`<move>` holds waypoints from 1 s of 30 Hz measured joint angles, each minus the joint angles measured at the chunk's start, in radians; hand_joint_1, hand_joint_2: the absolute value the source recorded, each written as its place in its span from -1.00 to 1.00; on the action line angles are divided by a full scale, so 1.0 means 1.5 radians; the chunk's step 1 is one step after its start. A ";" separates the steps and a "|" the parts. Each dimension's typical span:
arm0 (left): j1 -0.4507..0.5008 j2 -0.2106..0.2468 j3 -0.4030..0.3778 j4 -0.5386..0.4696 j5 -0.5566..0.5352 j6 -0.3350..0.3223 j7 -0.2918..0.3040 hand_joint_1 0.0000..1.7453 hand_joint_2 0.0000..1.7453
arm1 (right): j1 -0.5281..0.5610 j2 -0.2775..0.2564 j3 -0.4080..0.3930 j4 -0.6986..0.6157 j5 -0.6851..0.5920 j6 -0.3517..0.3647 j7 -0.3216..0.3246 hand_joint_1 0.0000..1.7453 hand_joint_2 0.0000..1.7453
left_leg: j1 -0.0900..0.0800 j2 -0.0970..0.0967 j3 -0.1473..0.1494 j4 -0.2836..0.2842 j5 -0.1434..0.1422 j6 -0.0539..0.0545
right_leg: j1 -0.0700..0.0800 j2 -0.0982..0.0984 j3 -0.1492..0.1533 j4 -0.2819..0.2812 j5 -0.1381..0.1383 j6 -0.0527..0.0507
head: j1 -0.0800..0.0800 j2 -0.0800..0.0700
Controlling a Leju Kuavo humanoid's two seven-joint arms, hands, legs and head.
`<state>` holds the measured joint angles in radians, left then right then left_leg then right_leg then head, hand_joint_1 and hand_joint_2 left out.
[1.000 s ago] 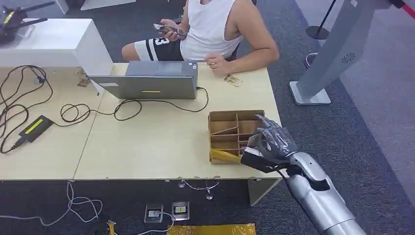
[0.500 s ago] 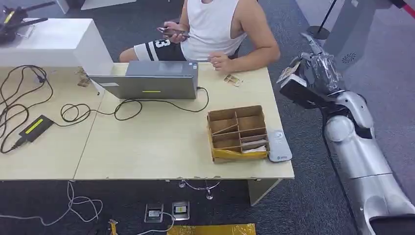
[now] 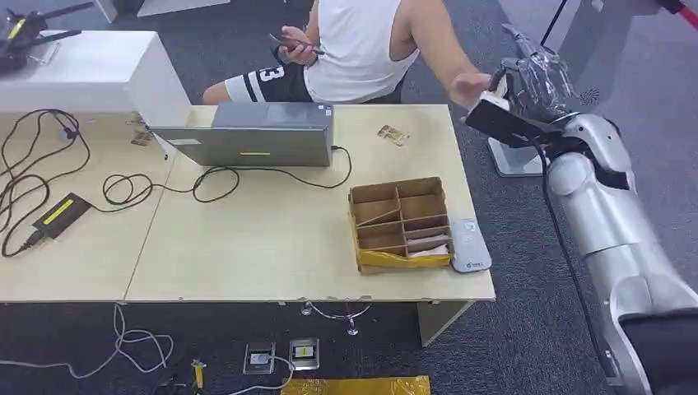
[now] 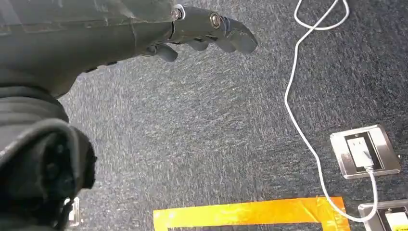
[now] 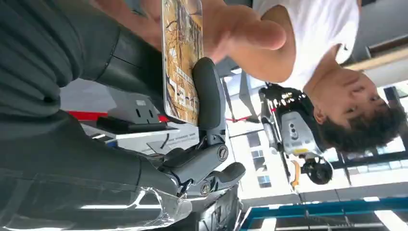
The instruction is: Pass the card to the sensor for recognition and then transmit it.
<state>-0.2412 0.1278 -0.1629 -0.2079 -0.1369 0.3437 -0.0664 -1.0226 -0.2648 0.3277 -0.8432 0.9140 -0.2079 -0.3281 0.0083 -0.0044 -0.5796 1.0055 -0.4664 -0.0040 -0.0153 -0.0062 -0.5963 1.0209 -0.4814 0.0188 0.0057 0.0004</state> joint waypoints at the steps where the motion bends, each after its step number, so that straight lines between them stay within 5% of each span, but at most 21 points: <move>1: -0.002 0.000 0.000 0.000 -0.001 -0.002 0.002 -1.00 -1.00 | -0.009 0.003 0.005 0.020 0.007 -0.002 0.000 1.00 1.00 | 0.000 0.000 0.000 0.000 0.000 0.000 | 0.000 0.000 0.000 0.000 0.000 0.000 | 0.000 0.000; 11: -0.010 0.000 -0.016 0.000 -0.005 -0.011 0.010 -1.00 -1.00 | -0.050 0.032 0.046 0.175 0.038 -0.004 0.019 0.96 1.00 | 0.000 0.000 0.000 0.000 0.000 0.000 | 0.000 0.000 0.000 0.000 0.000 0.000 | 0.000 0.000; 12: -0.010 0.000 -0.016 0.000 -0.005 -0.011 0.010 -1.00 -1.00 | -0.053 0.034 0.047 0.183 0.039 -0.004 0.019 0.76 1.00 | 0.000 0.000 0.000 0.000 0.000 0.000 | 0.000 0.000 0.000 0.000 0.000 0.000 | 0.000 0.000; 13: -0.010 0.000 -0.016 0.000 -0.004 -0.011 0.010 -1.00 -1.00 | -0.056 0.036 0.050 0.193 0.039 -0.003 0.020 0.16 1.00 | 0.000 0.000 0.000 0.000 0.000 0.000 | 0.000 0.000 0.000 0.000 0.000 0.000 | 0.000 0.000; 14: -0.010 0.000 -0.017 0.000 -0.004 -0.011 0.010 -1.00 -1.00 | -0.059 0.038 0.053 0.205 0.040 -0.003 0.020 -0.88 1.00 | 0.000 0.000 0.000 0.000 0.000 0.000 | 0.000 0.000 0.000 0.000 0.000 0.000 | 0.000 0.000; 15: -0.010 0.000 -0.017 0.000 -0.004 -0.012 0.010 -1.00 -1.00 | -0.061 0.040 0.055 0.214 0.041 -0.004 0.020 -1.00 1.00 | 0.000 0.000 0.000 0.000 0.000 0.000 | 0.000 0.000 0.000 0.000 0.000 0.000 | 0.000 0.000; 21: -0.010 0.001 -0.017 0.000 0.000 -0.015 0.010 -1.00 -1.00 | -0.060 0.045 0.065 0.242 0.048 -0.031 0.019 -1.00 1.00 | 0.000 0.000 0.000 0.000 0.000 0.000 | 0.000 0.000 0.000 0.000 0.000 0.000 | 0.000 0.000; 30: -0.005 0.000 -0.017 0.000 0.017 0.000 0.010 -1.00 -1.00 | -0.061 0.045 0.072 0.254 0.061 -0.177 -0.016 -1.00 1.00 | 0.000 0.000 0.000 0.000 0.000 0.000 | 0.000 0.000 0.000 0.000 0.000 0.000 | 0.000 0.000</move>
<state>-0.2483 0.1282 -0.1877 -0.2079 -0.1117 0.3438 -0.0515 -1.1137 -0.1968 0.4353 -0.4627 1.0052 -0.4736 -0.3518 0.0084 -0.0040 -0.5793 1.0058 -0.4664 -0.0040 -0.0152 -0.0055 -0.5968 1.0207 -0.4815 0.0188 0.0057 0.0004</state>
